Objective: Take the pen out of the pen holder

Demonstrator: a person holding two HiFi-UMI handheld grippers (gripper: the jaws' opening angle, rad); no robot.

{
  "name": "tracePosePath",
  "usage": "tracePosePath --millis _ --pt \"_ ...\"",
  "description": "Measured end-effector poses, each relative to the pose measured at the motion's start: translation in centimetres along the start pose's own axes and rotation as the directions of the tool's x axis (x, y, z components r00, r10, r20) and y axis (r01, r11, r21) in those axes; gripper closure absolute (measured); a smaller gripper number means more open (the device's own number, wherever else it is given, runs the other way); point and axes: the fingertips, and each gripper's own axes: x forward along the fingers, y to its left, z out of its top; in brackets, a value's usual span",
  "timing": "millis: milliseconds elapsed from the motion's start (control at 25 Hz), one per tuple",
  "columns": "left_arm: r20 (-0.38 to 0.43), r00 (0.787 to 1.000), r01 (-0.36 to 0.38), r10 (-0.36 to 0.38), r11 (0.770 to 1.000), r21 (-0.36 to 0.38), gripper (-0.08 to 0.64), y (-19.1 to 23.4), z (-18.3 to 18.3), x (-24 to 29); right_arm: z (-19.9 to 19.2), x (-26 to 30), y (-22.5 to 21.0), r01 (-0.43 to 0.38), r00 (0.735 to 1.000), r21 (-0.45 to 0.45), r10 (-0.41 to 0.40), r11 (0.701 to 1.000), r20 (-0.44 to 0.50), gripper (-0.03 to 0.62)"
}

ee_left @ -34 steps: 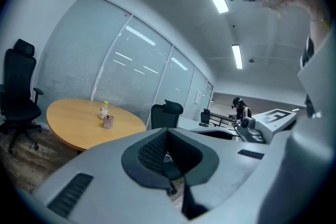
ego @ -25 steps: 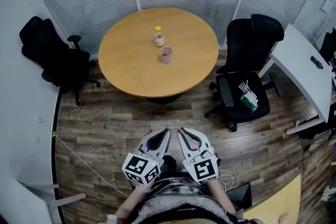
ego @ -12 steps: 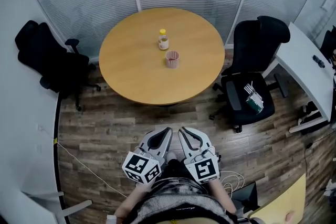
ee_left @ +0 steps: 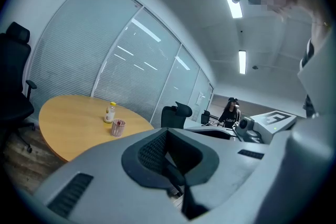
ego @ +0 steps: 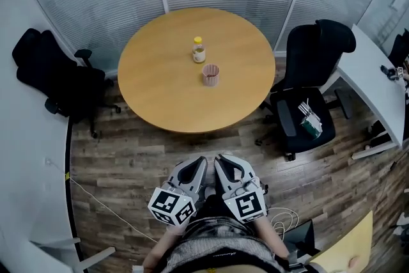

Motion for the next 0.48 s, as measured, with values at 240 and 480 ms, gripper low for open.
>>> tracePosePath --millis 240,480 --pt "0.003 1.0 -0.016 0.016 1.0 0.001 0.555 2.5 1.4 3.4 0.1 3.6 -3.0 -0.016 1.0 0.003 0.016 1.0 -0.001 0.549" --pt "0.011 0.999 -0.043 0.042 0.999 0.015 0.555 5.2 4.0 7.7 1.1 7.8 -6.7 -0.05 0.999 0.001 0.05 0.999 0.012 0.549"
